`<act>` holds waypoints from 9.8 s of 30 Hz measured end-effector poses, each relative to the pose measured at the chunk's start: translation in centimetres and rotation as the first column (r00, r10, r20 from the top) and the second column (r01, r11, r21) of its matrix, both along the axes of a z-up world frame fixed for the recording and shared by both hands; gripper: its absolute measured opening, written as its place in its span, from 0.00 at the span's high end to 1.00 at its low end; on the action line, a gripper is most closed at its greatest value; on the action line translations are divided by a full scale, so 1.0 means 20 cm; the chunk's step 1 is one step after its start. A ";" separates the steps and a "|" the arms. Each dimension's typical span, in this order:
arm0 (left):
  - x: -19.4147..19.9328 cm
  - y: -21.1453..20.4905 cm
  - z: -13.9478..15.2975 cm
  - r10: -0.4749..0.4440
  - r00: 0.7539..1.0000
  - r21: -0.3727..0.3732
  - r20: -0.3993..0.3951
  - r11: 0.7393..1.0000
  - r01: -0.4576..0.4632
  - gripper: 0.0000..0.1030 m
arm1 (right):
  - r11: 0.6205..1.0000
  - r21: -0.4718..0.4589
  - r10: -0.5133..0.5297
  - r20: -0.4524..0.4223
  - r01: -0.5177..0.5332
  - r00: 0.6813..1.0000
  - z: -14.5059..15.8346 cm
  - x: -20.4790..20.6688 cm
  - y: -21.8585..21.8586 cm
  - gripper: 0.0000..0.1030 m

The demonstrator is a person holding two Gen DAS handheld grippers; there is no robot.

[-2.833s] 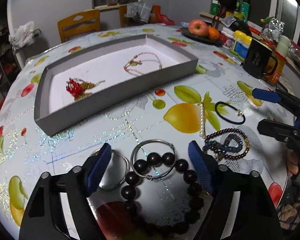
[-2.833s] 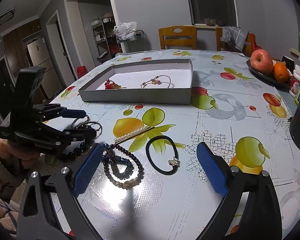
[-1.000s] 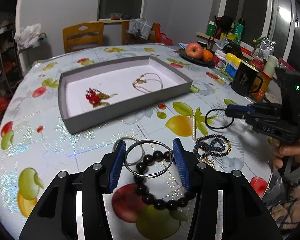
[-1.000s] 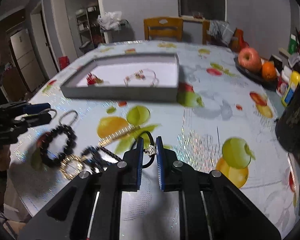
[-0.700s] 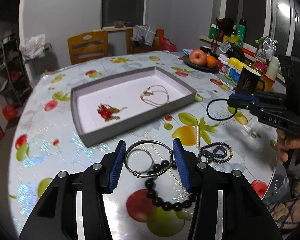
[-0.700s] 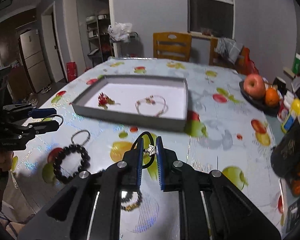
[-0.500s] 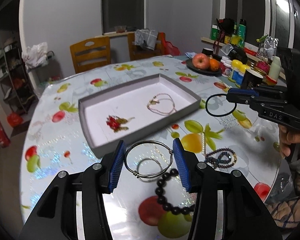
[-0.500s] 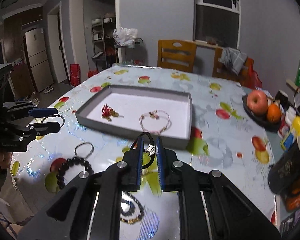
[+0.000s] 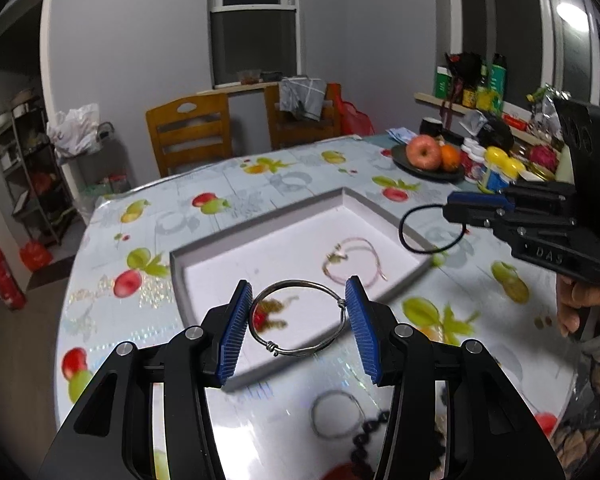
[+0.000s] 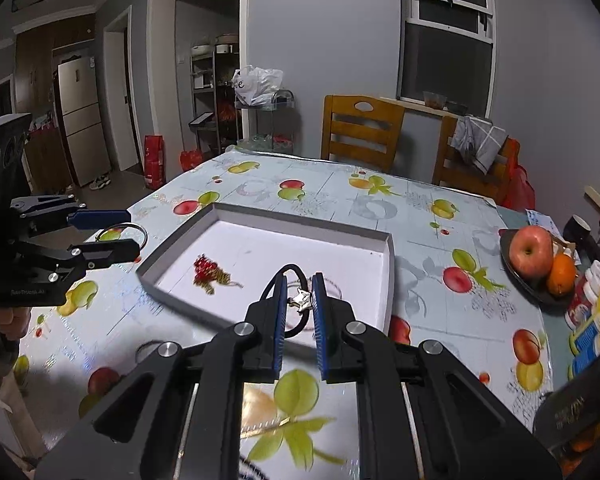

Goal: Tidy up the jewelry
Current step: 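Carry the bangle and hair tie into the gray box and open both tools, then withdraw both tools from the box back toward the jewelry pile, then grasp the black bead bracelet with the left tool while the right tool grasps the dark beaded bracelet, then carry both bracelets over the gray box, then open both tools to drop the bracelets into the gray box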

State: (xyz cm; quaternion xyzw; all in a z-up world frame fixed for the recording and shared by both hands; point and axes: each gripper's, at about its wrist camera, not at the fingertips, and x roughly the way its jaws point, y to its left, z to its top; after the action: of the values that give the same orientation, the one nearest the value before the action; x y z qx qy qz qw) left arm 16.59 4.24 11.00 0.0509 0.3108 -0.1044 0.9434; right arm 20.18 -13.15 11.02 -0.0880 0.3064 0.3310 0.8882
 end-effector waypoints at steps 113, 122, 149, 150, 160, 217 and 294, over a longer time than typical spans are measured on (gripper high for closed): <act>-0.40 -0.12 -0.42 -0.011 0.995 -0.090 -0.097 0.996 0.002 0.06 | 0.999 0.041 0.005 -0.188 0.003 0.982 -0.42 -0.36 -0.30 0.06; -0.38 -0.19 -0.48 -0.008 0.987 -0.026 -0.163 1.000 0.004 0.09 | 0.999 0.039 0.009 -0.201 -0.001 0.980 -0.44 -0.39 -0.31 0.06; -0.36 -0.02 -0.53 -0.010 0.975 -0.089 -0.223 0.996 -0.010 0.77 | 0.964 -0.130 0.200 -0.223 -0.233 0.954 -0.51 -0.45 -0.05 0.71; -0.37 -0.02 -0.53 -0.009 0.975 -0.088 -0.224 0.996 -0.011 0.77 | 0.961 -0.136 0.205 -0.227 -0.240 0.952 -0.51 -0.45 -0.04 0.72; -0.36 -0.08 -0.53 -0.034 0.975 -0.035 -0.222 0.999 0.027 0.57 | 0.965 -0.077 0.226 -0.235 -0.249 0.945 -0.52 -0.47 -0.06 0.92; -0.09 -0.08 0.09 -0.075 0.996 -0.059 0.045 0.995 0.077 0.85 | 0.988 0.075 0.138 -0.023 -0.136 0.990 -0.03 -0.11 -0.07 0.93; 0.14 0.13 -0.18 0.112 0.994 -0.025 -0.004 0.993 -0.113 0.21 | 0.998 0.027 -0.049 -0.196 0.056 0.979 -0.34 0.35 -0.03 0.45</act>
State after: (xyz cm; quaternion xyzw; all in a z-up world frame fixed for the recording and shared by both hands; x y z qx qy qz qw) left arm 19.35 6.77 7.44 0.0211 0.3131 -0.0551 0.9479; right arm 27.25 -13.77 4.30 -0.0324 0.3887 0.3194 0.8636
